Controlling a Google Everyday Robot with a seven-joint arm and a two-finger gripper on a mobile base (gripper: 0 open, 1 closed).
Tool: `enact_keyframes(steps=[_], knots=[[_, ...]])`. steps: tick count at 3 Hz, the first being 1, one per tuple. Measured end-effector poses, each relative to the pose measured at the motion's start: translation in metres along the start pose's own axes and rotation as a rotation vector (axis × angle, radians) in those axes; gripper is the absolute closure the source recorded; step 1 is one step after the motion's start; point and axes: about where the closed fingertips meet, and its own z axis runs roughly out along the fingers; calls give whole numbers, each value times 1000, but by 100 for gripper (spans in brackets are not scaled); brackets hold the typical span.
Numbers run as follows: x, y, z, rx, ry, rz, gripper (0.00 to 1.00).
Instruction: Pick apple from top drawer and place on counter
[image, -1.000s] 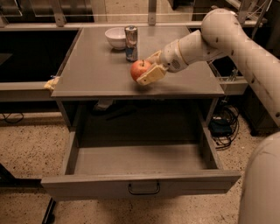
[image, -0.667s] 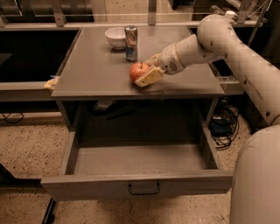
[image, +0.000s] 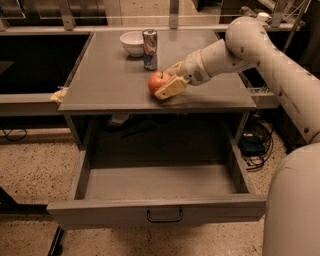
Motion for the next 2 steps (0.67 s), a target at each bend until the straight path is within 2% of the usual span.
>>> enact_keyframes(steps=[2], knots=[[0,0,0,0,0,0,12]])
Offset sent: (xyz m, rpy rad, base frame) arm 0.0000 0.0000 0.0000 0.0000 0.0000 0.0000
